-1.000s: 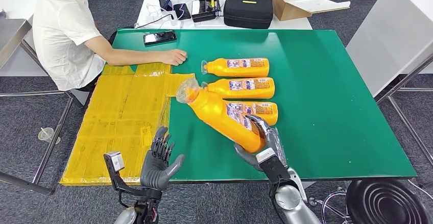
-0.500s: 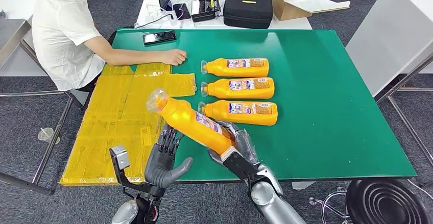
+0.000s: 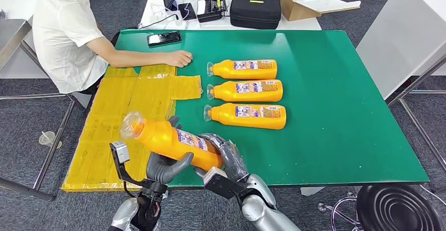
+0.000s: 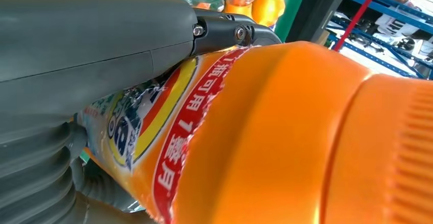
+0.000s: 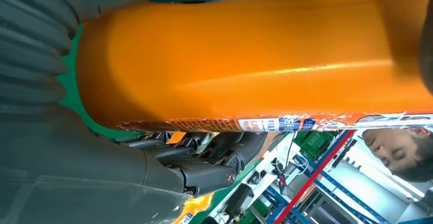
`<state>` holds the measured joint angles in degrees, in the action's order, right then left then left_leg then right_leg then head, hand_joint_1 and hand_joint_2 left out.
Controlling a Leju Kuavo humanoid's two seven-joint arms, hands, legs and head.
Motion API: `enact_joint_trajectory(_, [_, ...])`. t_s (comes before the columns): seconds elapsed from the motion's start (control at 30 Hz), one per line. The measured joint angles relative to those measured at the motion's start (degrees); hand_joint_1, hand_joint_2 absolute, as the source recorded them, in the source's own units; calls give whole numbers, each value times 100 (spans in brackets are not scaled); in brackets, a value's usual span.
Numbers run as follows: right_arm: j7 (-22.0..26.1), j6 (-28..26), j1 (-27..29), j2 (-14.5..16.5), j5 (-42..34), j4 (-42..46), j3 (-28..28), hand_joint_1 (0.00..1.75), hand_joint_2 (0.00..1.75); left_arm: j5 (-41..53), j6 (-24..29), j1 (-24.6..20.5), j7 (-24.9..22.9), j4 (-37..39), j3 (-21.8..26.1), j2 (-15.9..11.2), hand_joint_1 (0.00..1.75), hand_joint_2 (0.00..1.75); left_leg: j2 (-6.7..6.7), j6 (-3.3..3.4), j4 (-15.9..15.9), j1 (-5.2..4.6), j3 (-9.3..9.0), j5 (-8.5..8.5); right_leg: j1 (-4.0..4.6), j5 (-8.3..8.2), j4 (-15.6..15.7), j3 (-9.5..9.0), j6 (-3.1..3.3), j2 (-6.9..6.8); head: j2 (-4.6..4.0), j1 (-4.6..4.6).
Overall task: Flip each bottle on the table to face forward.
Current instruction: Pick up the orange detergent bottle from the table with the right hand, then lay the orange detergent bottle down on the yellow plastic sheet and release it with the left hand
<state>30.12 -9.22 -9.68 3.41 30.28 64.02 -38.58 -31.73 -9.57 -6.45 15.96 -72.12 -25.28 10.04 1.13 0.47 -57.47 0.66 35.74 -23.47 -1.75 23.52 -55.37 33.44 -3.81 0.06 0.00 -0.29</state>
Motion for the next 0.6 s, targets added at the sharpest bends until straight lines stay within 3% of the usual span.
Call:
enact_joint_trajectory(0.2, [45, -105, -1, 28, -161, -5, -143, 175, 175, -419, 182, -94, -44, 162, 17, 67, 0, 175, 1, 0, 0, 0, 2, 0, 0, 0, 0, 0, 0, 0, 0, 1])
enact_joint_trajectory(0.47, [178, 72, -6, 90, -690, -5, -234, 175, 175, -667, -37, -119, 159, 114, 13, 140, 0, 175, 1, 0, 0, 0, 2, 0, 0, 0, 0, 1, 0, 0, 0, 1])
enact_joint_trajectory(0.5, [183, 80, -6, 96, -699, -4, -234, 175, 175, -668, -40, -116, 166, 103, 13, 141, 17, 175, 1, 0, 0, 0, 2, 0, 0, 0, 0, 1, 0, 0, 0, 0])
enact_joint_trajectory(0.6, [195, 123, -6, 109, -756, -4, -233, 175, 175, -678, -57, -98, 202, 70, 14, 141, 148, 175, 1, 0, 0, 0, 2, 0, 0, 0, 0, 1, 0, 0, 0, 0])
